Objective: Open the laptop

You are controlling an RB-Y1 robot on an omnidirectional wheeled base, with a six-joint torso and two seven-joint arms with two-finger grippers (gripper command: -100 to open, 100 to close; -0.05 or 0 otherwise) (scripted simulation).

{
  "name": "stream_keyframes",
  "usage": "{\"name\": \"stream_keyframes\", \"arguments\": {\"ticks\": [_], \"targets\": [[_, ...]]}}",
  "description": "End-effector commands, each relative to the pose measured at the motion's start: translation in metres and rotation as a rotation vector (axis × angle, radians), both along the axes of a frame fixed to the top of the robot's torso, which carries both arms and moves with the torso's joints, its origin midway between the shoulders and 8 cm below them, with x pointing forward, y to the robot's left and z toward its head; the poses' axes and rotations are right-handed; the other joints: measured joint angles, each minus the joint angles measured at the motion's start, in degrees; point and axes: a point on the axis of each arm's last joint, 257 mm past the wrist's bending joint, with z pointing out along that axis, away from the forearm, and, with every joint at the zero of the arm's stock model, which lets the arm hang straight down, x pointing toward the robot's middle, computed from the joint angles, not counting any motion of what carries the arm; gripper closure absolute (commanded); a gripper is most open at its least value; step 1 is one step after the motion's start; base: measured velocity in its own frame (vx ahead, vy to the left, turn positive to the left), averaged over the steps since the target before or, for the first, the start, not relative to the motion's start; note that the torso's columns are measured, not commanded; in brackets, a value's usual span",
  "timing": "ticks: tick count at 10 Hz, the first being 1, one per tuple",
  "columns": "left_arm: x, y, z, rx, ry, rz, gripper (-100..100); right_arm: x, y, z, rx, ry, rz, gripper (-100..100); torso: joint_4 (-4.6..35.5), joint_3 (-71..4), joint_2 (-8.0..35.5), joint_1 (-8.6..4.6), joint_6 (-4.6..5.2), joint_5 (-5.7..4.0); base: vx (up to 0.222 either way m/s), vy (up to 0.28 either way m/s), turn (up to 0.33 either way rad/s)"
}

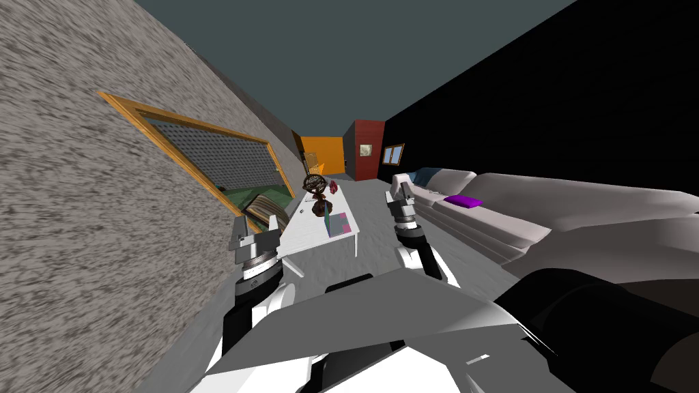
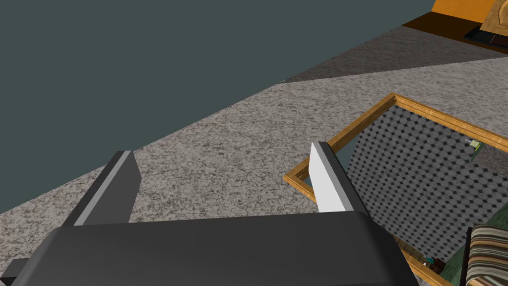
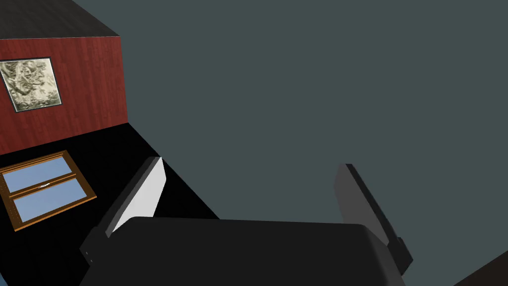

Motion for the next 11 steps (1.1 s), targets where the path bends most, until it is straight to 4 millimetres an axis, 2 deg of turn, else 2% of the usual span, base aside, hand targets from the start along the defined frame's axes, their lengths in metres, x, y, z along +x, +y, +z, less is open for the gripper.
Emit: {"name": "stream_keyframes", "arguments": {"ticks": [1, 9, 10, 11], "targets": [[0.0, 0.0, 0.0, 0.0, 0.0, 0.0, 0, 0.0, 0.0, 0.0, 0.0, 0.0, 0.0, 0, 2.35, -4.67, 2.32, 0.0, 0.0, 0.0, 0.0, 0.0, 0.0], [-0.0001, 0.0, 0.0001, 0.0, 0.0, 0.0, 0, -0.0001, 0.0, 0.0001, 0.0, 0.0, 0.0, 0, 35.37, -70.73, 35.39, 0.0, 0.0, 0.0, 0.0, 0.0, 0.0], [0.0025, -0.0032, -0.0026, 0.02, 0.013, -0.018, -100, -0.0001, 0.0, 0.0002, 0.0, 0.0, 0.0, 0, 39.6, -79.19, 39.62, 0.0, 0.0, 0.0, 0.01, -0.004, 0.0], [0.0049, -0.0052, -0.0053, 0.032, 0.025, -0.032, -100, 0.0, 0.0, 0.0, 0.0, 0.0, 0.0, 0, 41.49, -83.14, 41.54, 0.0, 0.0, 0.0, 0.014, -0.01, -0.001]]}}
